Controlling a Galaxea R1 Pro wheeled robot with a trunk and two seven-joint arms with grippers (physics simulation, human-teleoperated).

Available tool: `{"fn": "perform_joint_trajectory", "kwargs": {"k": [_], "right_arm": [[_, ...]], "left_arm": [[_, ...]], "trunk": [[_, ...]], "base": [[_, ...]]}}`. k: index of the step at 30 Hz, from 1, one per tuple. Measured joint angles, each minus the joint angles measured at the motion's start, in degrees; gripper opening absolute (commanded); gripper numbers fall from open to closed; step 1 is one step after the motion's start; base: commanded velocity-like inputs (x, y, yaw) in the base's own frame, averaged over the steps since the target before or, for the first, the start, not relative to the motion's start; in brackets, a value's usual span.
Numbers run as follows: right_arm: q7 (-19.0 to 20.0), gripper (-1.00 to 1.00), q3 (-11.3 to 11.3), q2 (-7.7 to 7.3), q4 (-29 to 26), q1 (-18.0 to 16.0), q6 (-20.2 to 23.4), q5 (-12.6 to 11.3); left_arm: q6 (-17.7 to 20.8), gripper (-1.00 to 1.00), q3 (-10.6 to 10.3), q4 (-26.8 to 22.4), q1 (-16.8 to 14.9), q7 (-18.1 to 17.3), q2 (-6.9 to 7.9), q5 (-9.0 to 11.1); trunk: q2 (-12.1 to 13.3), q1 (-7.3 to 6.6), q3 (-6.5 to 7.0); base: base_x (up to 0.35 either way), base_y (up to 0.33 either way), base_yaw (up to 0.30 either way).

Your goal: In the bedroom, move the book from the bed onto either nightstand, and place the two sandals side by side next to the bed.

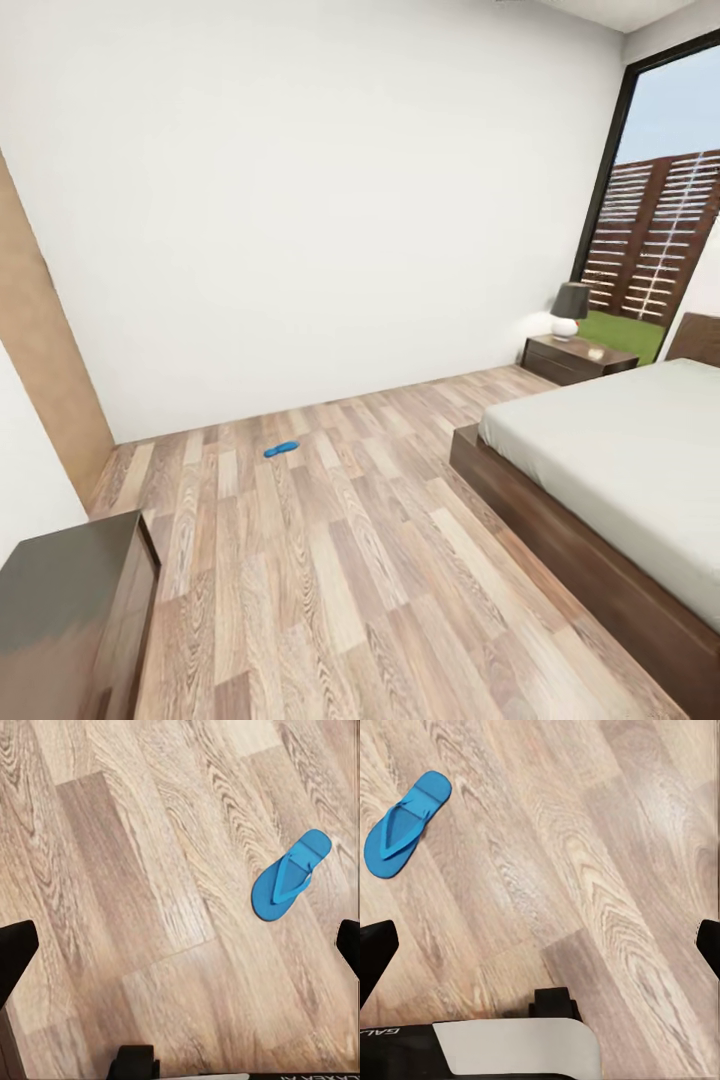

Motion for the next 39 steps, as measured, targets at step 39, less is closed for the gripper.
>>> {"fn": "perform_joint_trajectory", "kwargs": {"k": [39], "right_arm": [[0.0,1.0,-0.1,-0.05,0.0,0.0,0.0,-0.1]], "left_arm": [[0.0,1.0,-0.1,0.0,0.0,0.0,0.0,0.0]], "trunk": [[0.0,0.01,0.0]], "base": [[0.03,-0.001,-0.244]]}}
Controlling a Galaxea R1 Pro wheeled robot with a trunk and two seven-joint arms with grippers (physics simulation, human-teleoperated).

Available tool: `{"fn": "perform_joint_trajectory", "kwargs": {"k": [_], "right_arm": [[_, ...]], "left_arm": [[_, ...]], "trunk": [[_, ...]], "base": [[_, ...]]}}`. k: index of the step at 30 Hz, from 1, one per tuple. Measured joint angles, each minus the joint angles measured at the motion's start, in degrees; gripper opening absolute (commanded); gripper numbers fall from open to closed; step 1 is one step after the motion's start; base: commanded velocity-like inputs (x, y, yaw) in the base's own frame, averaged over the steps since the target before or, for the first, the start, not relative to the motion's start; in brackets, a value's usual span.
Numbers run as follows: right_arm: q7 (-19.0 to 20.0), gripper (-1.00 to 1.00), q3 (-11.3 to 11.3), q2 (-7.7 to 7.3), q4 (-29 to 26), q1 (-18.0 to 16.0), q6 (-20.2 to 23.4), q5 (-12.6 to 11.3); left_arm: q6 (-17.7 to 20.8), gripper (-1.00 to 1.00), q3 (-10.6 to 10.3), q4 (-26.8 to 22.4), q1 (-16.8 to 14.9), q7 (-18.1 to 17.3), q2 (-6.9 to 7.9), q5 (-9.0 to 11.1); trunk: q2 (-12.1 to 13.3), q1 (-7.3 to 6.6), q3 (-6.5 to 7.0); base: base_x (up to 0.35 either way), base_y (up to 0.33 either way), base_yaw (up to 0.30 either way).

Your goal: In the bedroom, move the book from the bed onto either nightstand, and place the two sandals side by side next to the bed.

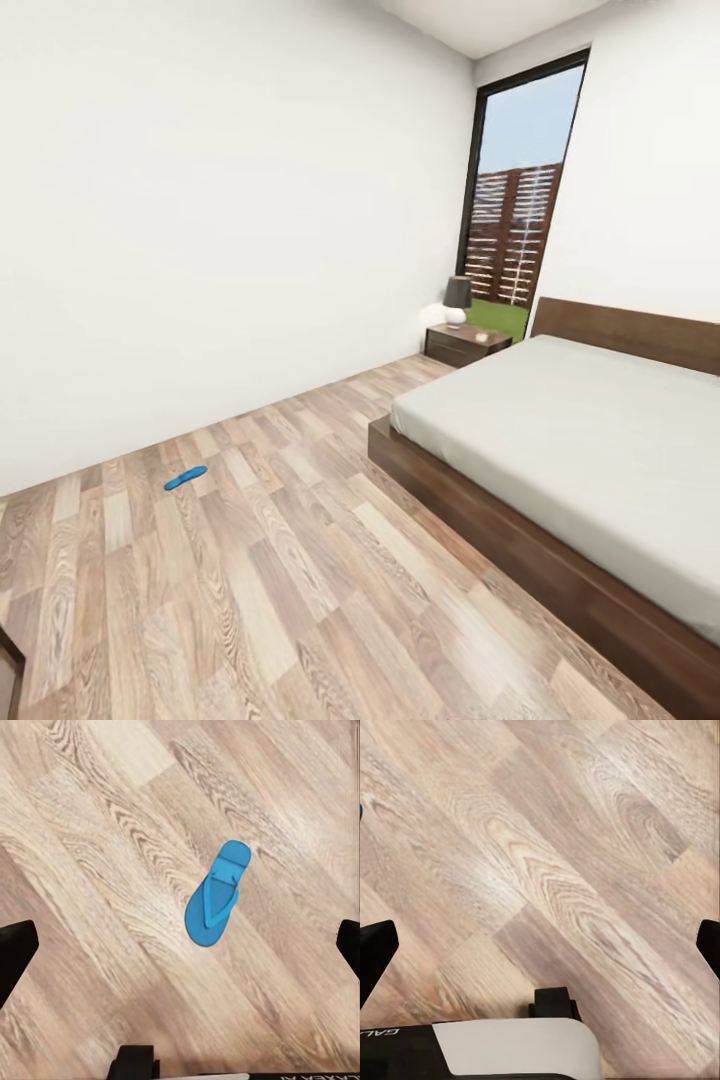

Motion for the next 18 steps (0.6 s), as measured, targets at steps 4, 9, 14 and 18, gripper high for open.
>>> {"fn": "perform_joint_trajectory", "kwargs": {"k": [4,9,14,18], "right_arm": [[0.0,1.0,0.0,-0.01,0.0,0.0,0.0,0.0],[0.0,1.0,0.0,-0.02,0.0,0.0,0.0,0.0],[0.0,1.0,0.0,-0.02,0.0,0.0,0.0,-0.1],[0.0,1.0,0.0,-0.02,0.0,0.0,0.0,-0.2]], "left_arm": [[0.0,1.0,0.0,0.0,0.0,0.0,0.0,0.0],[0.0,1.0,0.0,0.0,0.0,0.0,0.0,0.0],[0.0,1.0,0.0,0.0,0.0,0.0,-0.01,0.0],[0.0,1.0,0.0,0.0,0.0,0.0,0.0,0.0]], "trunk": [[0.0,0.0,0.0],[0.0,0.0,0.0],[0.0,0.0,0.0],[0.0,0.0,0.0]], "base": [[0.0,0.0,-0.242],[0.0,0.0,-0.242],[0.0,0.0,-0.236],[0.0,0.0,-0.185]]}}
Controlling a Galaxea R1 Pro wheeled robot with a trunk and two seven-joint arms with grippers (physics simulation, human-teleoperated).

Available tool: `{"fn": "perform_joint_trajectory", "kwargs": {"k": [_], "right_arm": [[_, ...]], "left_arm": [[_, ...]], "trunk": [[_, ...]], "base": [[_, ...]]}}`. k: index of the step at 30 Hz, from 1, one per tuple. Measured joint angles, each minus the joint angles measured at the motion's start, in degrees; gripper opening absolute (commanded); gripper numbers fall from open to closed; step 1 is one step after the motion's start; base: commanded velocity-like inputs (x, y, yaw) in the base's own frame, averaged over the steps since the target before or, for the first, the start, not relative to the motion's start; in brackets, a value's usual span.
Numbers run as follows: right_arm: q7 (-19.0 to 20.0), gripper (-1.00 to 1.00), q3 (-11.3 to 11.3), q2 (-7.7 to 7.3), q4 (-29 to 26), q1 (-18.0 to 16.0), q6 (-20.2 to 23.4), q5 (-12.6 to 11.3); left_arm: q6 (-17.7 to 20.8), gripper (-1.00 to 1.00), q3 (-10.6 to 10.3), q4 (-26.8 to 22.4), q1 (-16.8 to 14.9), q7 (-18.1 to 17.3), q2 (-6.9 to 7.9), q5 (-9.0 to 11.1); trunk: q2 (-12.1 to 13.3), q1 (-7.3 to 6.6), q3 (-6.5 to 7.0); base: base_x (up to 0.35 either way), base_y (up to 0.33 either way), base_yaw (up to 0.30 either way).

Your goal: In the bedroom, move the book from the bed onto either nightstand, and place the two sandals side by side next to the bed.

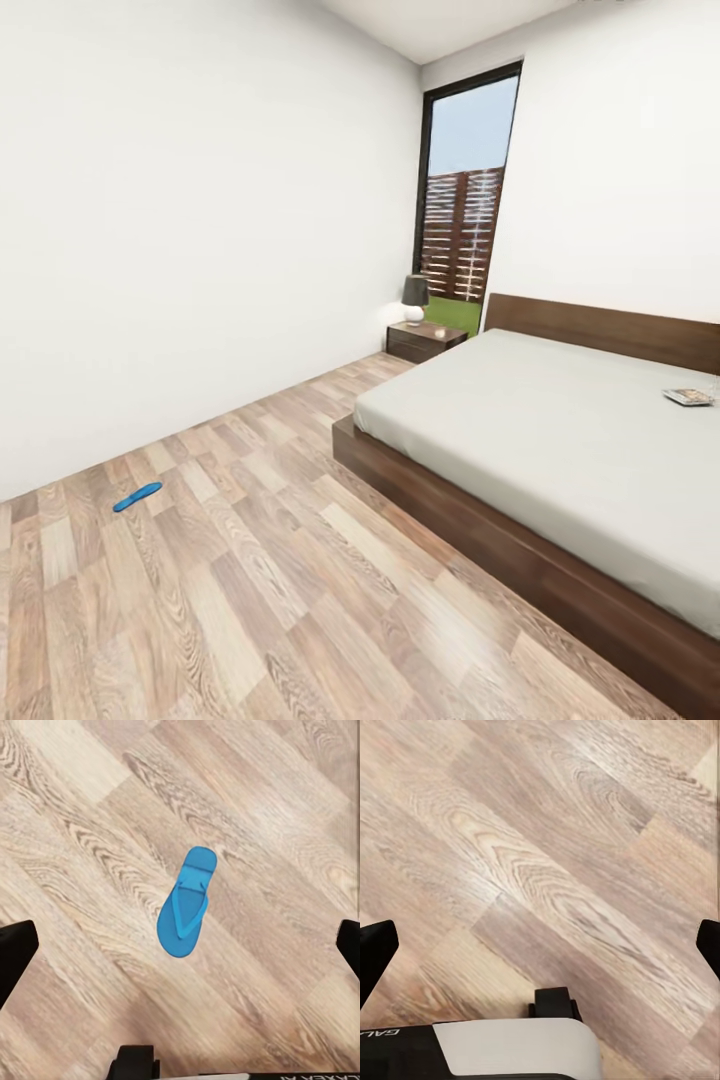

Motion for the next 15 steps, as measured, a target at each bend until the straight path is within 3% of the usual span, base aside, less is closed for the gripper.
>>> {"fn": "perform_joint_trajectory", "kwargs": {"k": [15], "right_arm": [[0.0,1.0,0.0,0.0,0.0,0.0,0.0,0.0]], "left_arm": [[0.0,1.0,0.0,0.0,0.0,0.0,0.0,0.0]], "trunk": [[0.0,0.0,0.0]], "base": [[0.0,0.0,-0.216]]}}
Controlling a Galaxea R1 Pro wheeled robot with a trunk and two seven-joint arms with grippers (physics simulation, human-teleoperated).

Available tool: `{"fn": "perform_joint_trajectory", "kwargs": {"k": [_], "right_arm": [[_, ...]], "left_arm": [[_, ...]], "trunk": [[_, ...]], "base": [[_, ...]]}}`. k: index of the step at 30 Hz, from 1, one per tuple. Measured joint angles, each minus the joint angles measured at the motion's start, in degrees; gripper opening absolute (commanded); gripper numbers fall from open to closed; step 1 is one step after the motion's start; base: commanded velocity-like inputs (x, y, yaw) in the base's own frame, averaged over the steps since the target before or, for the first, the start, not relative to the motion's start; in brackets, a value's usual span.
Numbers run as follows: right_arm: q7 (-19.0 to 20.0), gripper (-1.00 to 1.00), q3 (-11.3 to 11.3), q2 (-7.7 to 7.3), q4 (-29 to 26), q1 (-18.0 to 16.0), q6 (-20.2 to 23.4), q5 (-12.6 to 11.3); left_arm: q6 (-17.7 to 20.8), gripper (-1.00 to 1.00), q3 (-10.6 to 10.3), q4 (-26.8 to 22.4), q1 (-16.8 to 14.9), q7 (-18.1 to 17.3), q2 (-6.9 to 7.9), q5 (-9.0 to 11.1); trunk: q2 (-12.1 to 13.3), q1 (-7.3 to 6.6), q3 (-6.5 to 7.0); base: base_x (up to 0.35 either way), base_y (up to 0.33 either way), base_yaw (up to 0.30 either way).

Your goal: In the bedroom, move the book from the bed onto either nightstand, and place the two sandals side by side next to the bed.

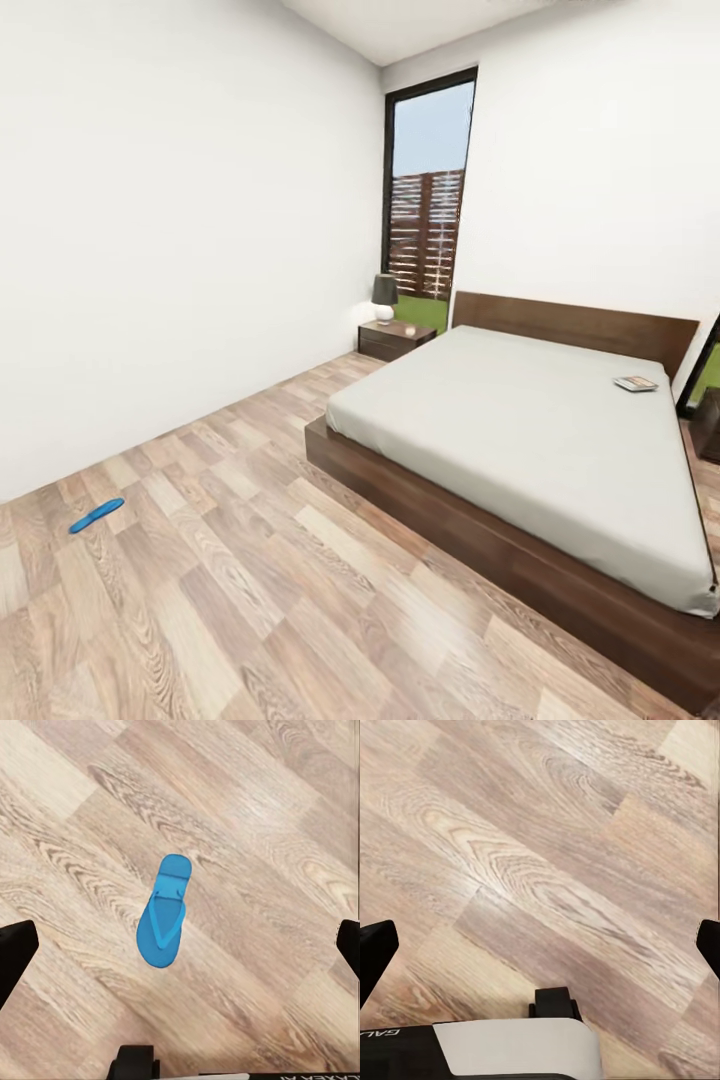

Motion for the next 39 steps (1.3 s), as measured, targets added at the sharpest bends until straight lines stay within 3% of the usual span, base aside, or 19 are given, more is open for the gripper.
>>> {"fn": "perform_joint_trajectory", "kwargs": {"k": [30,39], "right_arm": [[0.0,1.0,-0.1,-0.1,0.0,0.0,0.0,-0.1],[0.1,1.0,-0.1,-0.28,0.1,0.0,0.0,-0.1]], "left_arm": [[0.0,1.0,0.1,0.0,0.0,0.0,0.0,0.0],[0.0,1.0,0.1,0.0,0.0,0.0,0.01,0.0]], "trunk": [[0.0,0.0,0.0],[0.0,0.0,0.0]], "base": [[0.0,0.0,-0.223],[0.0,0.0,-0.049]]}}
